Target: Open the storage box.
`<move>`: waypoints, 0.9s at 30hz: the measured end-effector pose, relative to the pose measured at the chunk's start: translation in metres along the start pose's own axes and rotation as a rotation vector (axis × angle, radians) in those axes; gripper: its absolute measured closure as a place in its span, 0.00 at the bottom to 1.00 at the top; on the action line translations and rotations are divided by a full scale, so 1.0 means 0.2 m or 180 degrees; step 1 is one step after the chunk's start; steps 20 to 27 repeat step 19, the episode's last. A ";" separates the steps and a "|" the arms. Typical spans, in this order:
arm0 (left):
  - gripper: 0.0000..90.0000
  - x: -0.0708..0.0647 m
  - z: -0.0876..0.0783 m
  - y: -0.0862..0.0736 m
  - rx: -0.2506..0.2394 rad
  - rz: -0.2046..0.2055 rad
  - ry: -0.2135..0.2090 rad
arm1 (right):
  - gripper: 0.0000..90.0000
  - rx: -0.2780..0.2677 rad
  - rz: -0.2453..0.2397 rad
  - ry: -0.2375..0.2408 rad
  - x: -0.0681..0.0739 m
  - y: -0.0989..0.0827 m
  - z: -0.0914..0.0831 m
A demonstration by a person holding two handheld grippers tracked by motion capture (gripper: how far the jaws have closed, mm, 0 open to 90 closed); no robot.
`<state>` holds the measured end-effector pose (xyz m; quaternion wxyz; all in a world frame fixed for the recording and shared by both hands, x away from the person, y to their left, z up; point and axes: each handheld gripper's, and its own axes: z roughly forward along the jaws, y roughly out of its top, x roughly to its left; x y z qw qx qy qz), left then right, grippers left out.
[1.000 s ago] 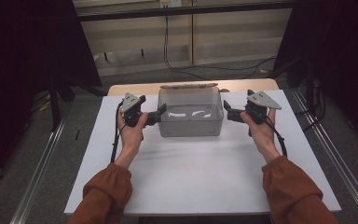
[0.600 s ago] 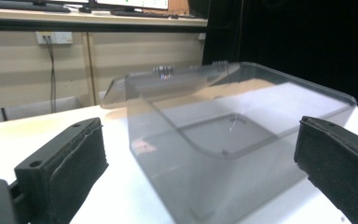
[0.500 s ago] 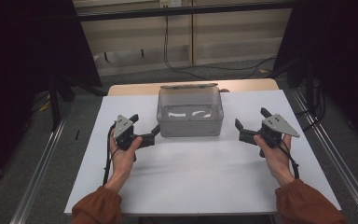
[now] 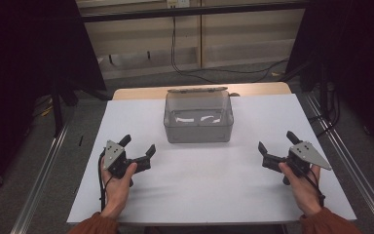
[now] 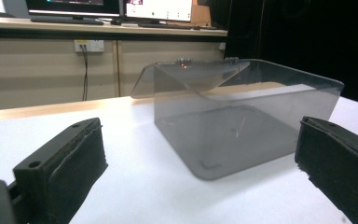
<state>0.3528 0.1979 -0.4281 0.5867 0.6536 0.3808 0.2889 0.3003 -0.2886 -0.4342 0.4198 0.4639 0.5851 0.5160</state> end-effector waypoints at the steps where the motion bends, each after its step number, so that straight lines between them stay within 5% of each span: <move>1: 0.02 0.00 -0.01 -0.01 0.0046 0.0035 0.0013 | 0.00 -0.0005 -0.0012 0.0004 0.00 0.00 -0.02; 10: 0.03 0.00 -0.10 -0.06 0.0181 -0.0072 0.0090 | 0.00 -0.0060 -0.0019 -0.0120 -0.03 -0.03 -0.15; 27: 0.03 0.00 -0.12 -0.05 0.0129 -0.0086 0.0167 | 0.00 -0.0058 0.0001 -0.0151 -0.03 -0.05 -0.14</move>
